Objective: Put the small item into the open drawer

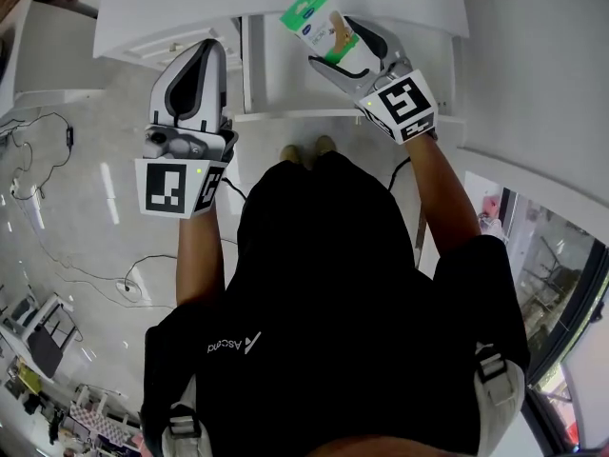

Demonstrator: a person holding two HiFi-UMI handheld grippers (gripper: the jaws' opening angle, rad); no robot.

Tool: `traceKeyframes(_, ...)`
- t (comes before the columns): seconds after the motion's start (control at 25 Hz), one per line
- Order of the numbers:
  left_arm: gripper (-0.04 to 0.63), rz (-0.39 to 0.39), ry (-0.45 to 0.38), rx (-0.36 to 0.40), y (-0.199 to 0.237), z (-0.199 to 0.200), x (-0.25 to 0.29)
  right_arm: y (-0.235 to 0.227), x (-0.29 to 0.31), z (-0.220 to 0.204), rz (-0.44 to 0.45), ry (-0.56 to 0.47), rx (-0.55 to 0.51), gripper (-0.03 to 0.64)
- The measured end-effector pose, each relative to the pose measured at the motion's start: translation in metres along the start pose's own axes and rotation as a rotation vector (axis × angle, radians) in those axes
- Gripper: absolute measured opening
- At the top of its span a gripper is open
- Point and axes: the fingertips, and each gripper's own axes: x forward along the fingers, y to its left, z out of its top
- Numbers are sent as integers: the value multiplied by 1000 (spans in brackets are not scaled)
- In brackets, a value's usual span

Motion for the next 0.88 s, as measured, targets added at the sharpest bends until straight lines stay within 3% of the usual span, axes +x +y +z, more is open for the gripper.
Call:
traceKeyframes(0.6,-2,77,62,-3,3,-24,19,-7,48,-115,162,309,3,350)
traceKeyframes(0.88,-2,129,87,-1,9,-30,20,-12,73,-166,208,422,62,350)
